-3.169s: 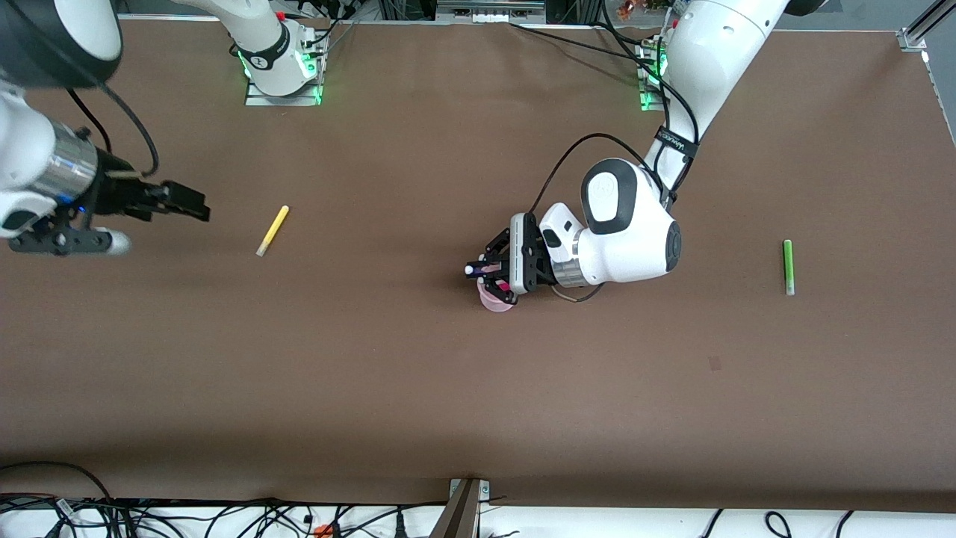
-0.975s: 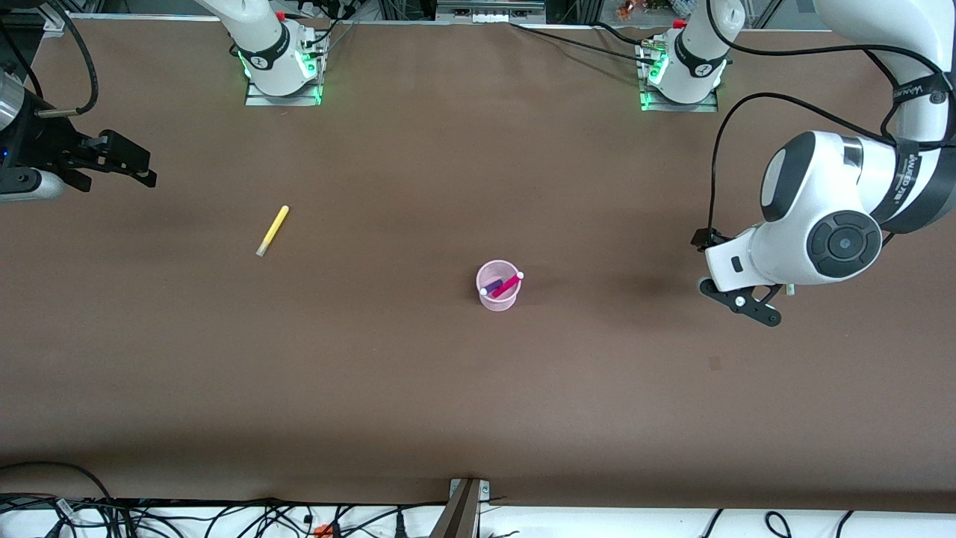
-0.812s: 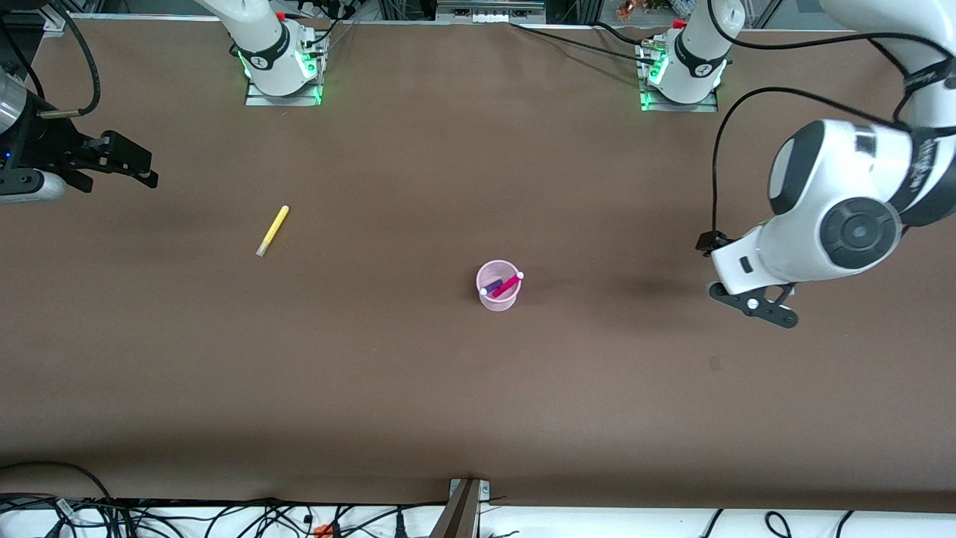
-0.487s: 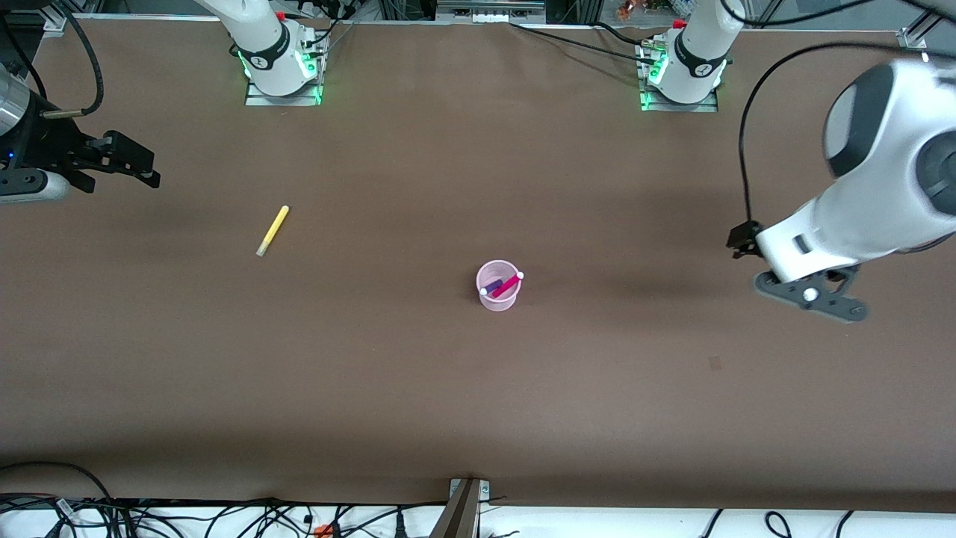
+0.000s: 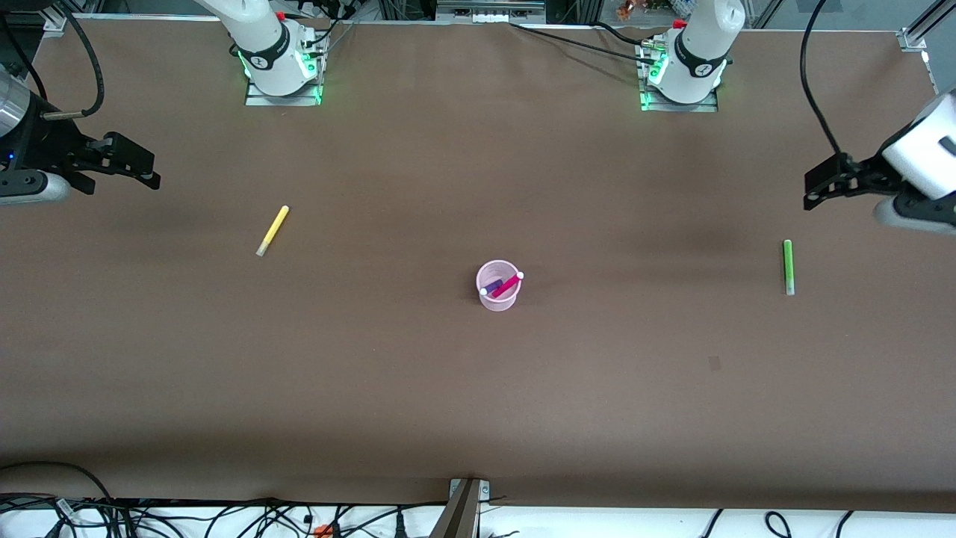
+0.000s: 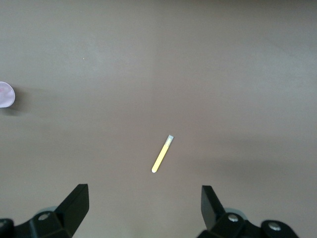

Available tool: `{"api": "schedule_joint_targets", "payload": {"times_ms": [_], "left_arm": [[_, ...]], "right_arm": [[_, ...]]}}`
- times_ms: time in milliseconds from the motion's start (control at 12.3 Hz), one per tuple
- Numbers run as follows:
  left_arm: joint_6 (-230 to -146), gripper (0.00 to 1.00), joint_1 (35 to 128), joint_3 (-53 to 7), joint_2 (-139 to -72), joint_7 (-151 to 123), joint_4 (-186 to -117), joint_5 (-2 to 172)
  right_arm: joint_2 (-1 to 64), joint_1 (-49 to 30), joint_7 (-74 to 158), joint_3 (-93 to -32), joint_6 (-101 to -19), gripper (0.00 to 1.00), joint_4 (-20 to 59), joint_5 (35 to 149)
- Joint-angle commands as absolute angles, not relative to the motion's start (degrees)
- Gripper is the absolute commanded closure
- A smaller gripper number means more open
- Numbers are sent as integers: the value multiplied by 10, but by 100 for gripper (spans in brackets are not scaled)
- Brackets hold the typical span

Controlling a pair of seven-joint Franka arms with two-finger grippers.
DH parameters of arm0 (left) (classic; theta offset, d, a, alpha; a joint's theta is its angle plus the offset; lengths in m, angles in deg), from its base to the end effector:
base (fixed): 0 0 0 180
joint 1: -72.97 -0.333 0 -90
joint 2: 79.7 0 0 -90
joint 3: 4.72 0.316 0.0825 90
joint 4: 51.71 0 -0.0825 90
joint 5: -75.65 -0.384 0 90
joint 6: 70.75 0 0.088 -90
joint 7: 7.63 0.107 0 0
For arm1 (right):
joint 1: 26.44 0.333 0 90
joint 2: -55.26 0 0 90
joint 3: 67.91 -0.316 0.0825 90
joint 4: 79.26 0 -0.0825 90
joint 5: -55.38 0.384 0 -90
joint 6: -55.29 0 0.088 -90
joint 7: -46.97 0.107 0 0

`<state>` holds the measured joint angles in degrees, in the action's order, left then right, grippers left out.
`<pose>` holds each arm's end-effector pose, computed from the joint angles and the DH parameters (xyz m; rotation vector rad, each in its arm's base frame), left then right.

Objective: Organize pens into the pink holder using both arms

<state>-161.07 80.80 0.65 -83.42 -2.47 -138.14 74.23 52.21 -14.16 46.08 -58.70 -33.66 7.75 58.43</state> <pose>0.5748 -0.0239 0.6179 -3.1038 0.2072 -0.0039 0.5677 0.0388 0.6181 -3.0952 -0.1080 0.0303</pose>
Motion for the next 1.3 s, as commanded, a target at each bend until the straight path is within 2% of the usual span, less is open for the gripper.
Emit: {"api": "schedule_joint_targets", "payload": {"times_ms": [0,81,162,325,488,650,731,1219], "left_arm": [[-1715,0,719,-108,-725,-49,-1544,718],[-1712,0,710,-119,-722,-57,-1544,719],[-1712,0,714,-102,-721,-67,-1544,723],[-1710,0,790,-5,-722,-61,-1543,731],[-1712,0,794,-5,-731,-67,-1533,731],[-1665,0,794,-8,-783,-68,-1455,729],[-1657,0,793,-8,-792,-69,-1445,728],[-1645,0,762,-37,-791,-90,-1448,733]], "right_arm": [[520,-140,459,-589,-338,0,67,579],[520,-140,460,-589,-338,0,67,579],[520,-140,459,-589,-338,0,67,579],[520,-140,460,-589,-338,0,67,579],[520,-140,460,-589,-338,0,67,579],[520,-140,460,-589,-338,0,67,579],[520,-140,460,-589,-338,0,68,579],[520,-140,460,-589,-337,0,68,579]]}}
